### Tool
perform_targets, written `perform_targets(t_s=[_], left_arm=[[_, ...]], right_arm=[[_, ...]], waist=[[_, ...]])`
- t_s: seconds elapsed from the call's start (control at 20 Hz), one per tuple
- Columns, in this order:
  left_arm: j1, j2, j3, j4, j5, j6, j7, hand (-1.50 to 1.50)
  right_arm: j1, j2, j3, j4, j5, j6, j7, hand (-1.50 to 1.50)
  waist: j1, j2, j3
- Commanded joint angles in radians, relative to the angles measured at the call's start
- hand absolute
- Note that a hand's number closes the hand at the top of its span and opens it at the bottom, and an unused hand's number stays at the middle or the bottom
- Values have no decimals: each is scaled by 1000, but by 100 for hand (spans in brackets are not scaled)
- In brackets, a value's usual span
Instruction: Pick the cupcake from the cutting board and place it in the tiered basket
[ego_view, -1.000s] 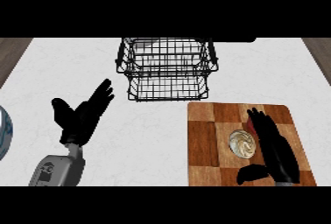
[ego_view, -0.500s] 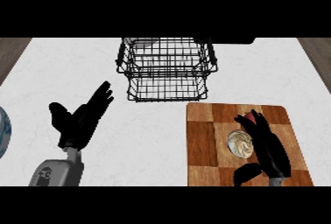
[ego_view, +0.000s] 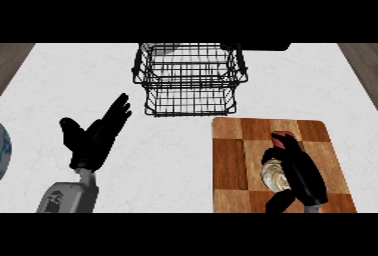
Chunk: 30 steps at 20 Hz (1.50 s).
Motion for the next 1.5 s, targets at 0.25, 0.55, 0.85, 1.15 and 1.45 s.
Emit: perform_targets(t_s=[0.25, 0.55, 0.85, 1.15, 1.45], left_arm=[[7, 15, 18, 2, 11, -14, 9, 0], [37, 1, 8, -14, -1, -3, -20, 0], [-19, 9, 40, 46, 11, -6, -17, 0], [43, 22, 26, 3, 8, -28, -25, 0], [3, -13, -19, -40, -15, 5, 52, 0]], right_arm=[[44, 105, -11, -66, 87, 37, 275, 150], [159, 187, 78, -286, 229, 199, 617, 150], [188, 189, 245, -635, 139, 208, 868, 150], [78, 190, 367, -979, 258, 348, 1048, 150], [-307, 191, 313, -1038, 247, 549, 1259, 150]], waist=[[4, 17, 25], [-3, 11, 23], [-13, 15, 25], [4, 12, 25], [21, 15, 25]])
